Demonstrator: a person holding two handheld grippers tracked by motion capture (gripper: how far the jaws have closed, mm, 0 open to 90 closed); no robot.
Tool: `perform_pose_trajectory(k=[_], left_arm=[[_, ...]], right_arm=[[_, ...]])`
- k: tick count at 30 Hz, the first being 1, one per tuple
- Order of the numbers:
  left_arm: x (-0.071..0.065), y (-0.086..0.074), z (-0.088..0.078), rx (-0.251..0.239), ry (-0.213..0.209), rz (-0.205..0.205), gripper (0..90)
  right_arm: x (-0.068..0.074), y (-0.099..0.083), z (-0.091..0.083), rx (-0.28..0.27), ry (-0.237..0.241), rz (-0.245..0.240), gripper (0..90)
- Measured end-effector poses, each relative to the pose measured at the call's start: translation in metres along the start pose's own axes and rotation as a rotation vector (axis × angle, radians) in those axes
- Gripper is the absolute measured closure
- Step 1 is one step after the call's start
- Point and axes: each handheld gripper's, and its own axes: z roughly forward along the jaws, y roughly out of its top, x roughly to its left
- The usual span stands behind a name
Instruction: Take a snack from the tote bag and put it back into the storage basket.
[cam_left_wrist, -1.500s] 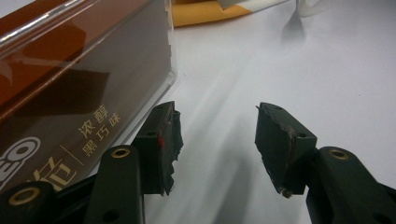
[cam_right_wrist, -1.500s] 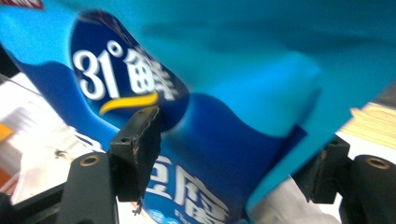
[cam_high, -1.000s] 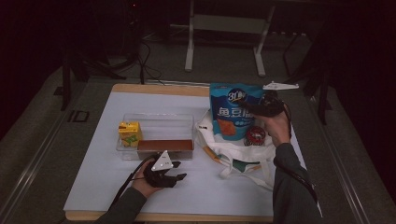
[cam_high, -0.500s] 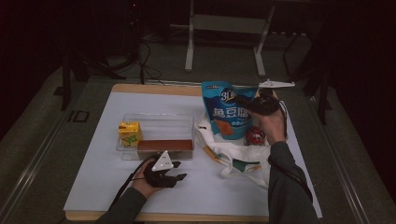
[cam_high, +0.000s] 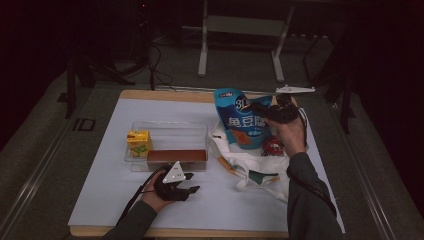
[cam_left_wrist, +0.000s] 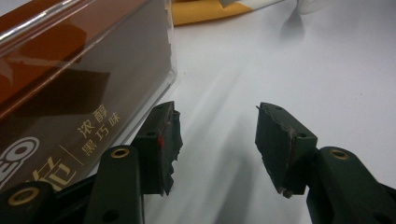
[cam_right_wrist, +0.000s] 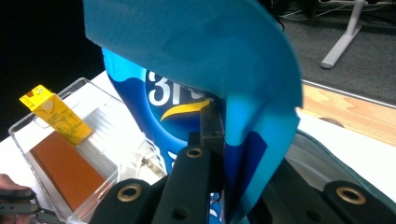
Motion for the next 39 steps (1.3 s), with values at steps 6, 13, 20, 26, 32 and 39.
perform_pose_trajectory(k=[6,13,20,26,32,39], left_arm=[[0.000,0.000,0.000,-0.001,0.001,0.000,47.9],[0.000,0.000,0.000,0.000,0.000,0.000,47.9],[0.000,0.000,0.000,0.001,0.000,0.000,47.8],[0.000,0.000,0.000,0.001,0.001,0.001,47.9],[0.000,0.000,0.000,0.002,0.000,-0.001,47.9],[0.000,0.000,0.000,0.003,0.001,-0.002,47.9]], right_arm=[[0.003,0.004,-0.003,-0.016,0.007,0.012,90.0],[0.010,0.011,-0.012,-0.054,0.015,0.007,90.0],[0.017,0.020,-0.022,-0.082,0.027,0.006,90.0],[0.023,0.022,-0.026,-0.092,0.034,0.002,90.0],[0.026,0.022,-0.029,-0.094,0.036,-0.003,90.0],[0.028,0.022,-0.036,-0.103,0.047,0.003,90.0]])
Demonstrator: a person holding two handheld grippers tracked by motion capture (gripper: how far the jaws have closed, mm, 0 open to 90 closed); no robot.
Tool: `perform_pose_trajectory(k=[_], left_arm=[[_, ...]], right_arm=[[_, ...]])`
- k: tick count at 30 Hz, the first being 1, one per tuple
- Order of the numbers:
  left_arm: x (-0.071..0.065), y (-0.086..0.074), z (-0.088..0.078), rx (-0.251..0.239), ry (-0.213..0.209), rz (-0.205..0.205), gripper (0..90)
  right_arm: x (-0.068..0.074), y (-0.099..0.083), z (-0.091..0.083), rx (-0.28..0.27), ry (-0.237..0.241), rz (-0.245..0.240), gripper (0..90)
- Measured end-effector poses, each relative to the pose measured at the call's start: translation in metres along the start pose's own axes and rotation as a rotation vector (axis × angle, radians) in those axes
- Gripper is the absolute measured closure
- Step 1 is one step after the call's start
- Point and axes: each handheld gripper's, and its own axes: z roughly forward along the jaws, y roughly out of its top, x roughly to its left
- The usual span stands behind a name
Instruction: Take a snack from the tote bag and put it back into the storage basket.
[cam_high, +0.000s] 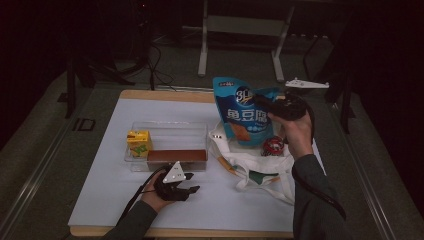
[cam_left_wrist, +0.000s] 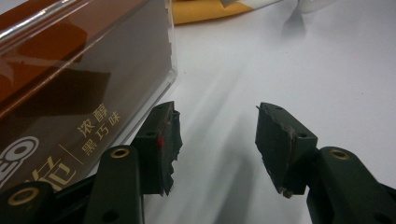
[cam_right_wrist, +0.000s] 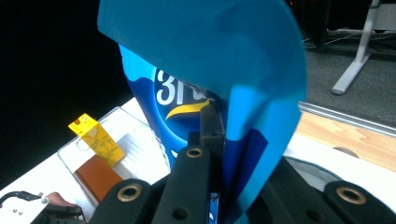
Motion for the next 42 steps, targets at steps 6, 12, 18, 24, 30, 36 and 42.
perform_pose_trajectory(k=[6,12,18,24,30,36,42], left_arm=[[0.000,0.000,0.000,0.000,-0.001,-0.001,47.8],[0.000,0.000,0.000,0.001,-0.001,-0.003,47.6],[0.001,0.000,0.000,0.000,-0.003,-0.005,47.5],[0.001,0.000,0.000,-0.001,-0.004,-0.007,47.4],[0.001,0.000,0.000,-0.001,-0.004,-0.009,47.4],[0.001,0.000,0.000,-0.002,-0.004,-0.009,47.4],[0.001,0.000,0.000,-0.002,-0.005,-0.010,47.4]], right_arm=[[0.003,-0.001,-0.003,0.001,0.014,0.000,90.0],[0.008,-0.002,-0.003,0.009,0.024,-0.006,90.0],[0.012,-0.002,-0.003,0.009,0.034,-0.010,90.0],[0.014,0.001,-0.004,-0.005,0.047,0.007,90.0],[0.019,0.004,-0.006,-0.027,0.060,0.013,90.0],[0.026,0.009,-0.004,-0.034,0.086,0.018,90.0],[0.033,0.012,0.001,-0.041,0.106,0.026,90.0]])
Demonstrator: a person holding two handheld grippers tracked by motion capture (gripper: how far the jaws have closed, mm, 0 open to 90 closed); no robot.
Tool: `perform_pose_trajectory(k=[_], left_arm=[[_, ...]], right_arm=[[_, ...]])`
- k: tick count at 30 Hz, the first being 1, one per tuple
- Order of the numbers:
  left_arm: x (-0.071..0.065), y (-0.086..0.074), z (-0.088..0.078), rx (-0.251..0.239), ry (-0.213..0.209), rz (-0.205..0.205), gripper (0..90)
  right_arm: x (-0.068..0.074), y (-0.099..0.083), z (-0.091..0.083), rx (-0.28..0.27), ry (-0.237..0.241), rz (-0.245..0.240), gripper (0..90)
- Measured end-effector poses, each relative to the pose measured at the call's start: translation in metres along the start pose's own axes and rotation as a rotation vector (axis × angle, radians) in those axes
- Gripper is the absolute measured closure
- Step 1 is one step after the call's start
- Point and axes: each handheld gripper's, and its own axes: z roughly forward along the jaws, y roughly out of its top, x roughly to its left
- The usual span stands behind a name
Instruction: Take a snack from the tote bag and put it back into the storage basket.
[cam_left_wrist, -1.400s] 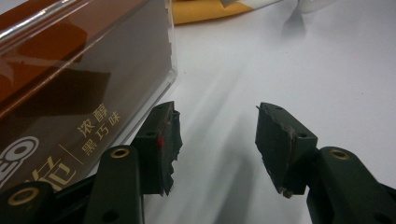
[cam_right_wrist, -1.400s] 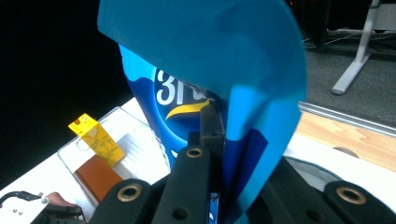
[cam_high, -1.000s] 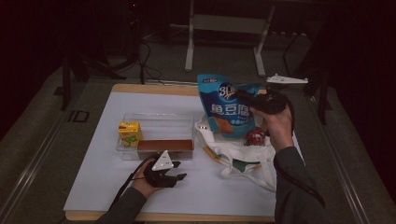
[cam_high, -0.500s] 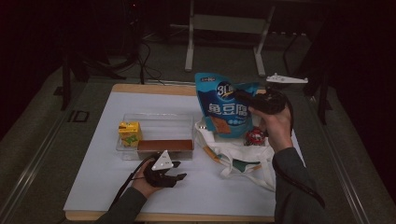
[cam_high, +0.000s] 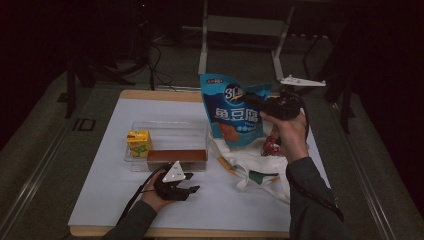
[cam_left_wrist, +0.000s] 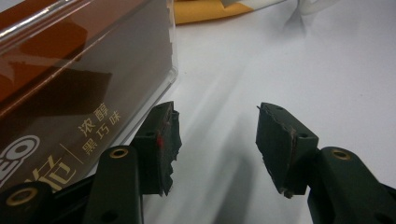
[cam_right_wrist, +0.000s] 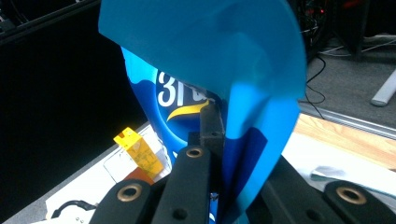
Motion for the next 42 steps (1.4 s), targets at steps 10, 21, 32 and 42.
perform_pose_trajectory(k=[10,21,32,42], left_arm=[[0.000,0.000,0.000,0.001,0.000,0.001,47.3],[0.000,0.000,0.000,0.002,-0.003,0.000,47.3],[0.000,0.000,0.000,-0.001,-0.004,-0.003,47.1],[0.000,0.000,0.000,-0.003,-0.005,0.000,47.1]], right_arm=[[0.013,0.004,0.015,-0.001,0.035,0.009,90.0],[0.023,0.007,0.032,-0.001,0.070,0.018,90.0],[0.030,0.006,0.048,-0.008,0.098,0.038,90.0],[0.037,0.006,0.065,-0.017,0.121,0.068,90.0]])
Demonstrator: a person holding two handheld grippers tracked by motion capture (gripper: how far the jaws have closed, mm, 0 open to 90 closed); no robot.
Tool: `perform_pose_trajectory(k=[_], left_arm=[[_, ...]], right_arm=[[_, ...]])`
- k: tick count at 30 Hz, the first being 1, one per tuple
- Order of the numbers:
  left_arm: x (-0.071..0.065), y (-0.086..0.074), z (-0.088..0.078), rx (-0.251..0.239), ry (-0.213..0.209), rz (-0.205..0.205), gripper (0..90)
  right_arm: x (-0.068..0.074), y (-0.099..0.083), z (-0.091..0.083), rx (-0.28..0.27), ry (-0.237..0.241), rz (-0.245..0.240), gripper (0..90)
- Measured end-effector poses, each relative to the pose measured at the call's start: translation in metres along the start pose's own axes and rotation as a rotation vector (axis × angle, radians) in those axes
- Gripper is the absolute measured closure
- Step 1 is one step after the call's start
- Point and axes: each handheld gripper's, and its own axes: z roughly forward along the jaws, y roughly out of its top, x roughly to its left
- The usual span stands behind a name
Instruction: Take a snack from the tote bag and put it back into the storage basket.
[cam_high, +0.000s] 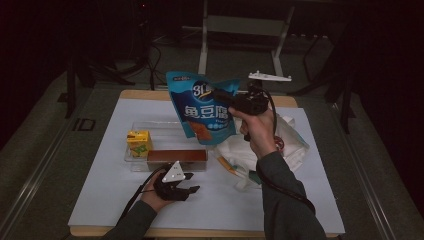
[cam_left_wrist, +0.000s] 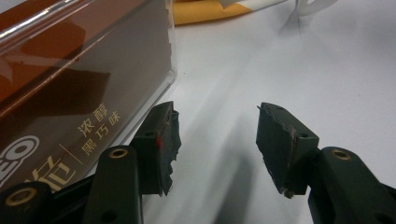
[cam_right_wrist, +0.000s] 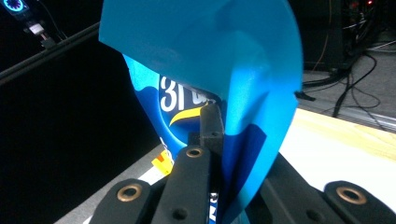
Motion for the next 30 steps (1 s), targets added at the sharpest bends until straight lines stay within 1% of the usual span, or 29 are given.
perform_pose_trajectory(k=[10,18,23,24,26,30], left_arm=[[0.000,0.000,0.000,0.001,0.000,0.006,47.1],[0.000,0.000,0.000,0.000,-0.003,0.006,47.1],[0.000,0.000,0.000,-0.001,-0.004,0.005,47.1],[0.000,0.000,-0.001,0.000,-0.003,0.006,47.1],[0.000,0.000,-0.001,0.000,-0.002,0.006,47.1],[0.000,0.000,-0.001,-0.001,-0.003,0.005,47.1]], right_arm=[[0.004,-0.002,0.018,-0.010,0.029,0.030,90.0],[0.005,-0.004,0.033,0.002,0.031,0.038,90.0],[0.006,-0.006,0.041,0.000,0.043,0.051,90.0],[0.007,-0.006,0.043,-0.003,0.044,0.047,90.0],[0.008,-0.005,0.046,-0.005,0.046,0.055,90.0],[0.012,-0.005,0.054,-0.006,0.051,0.055,90.0]])
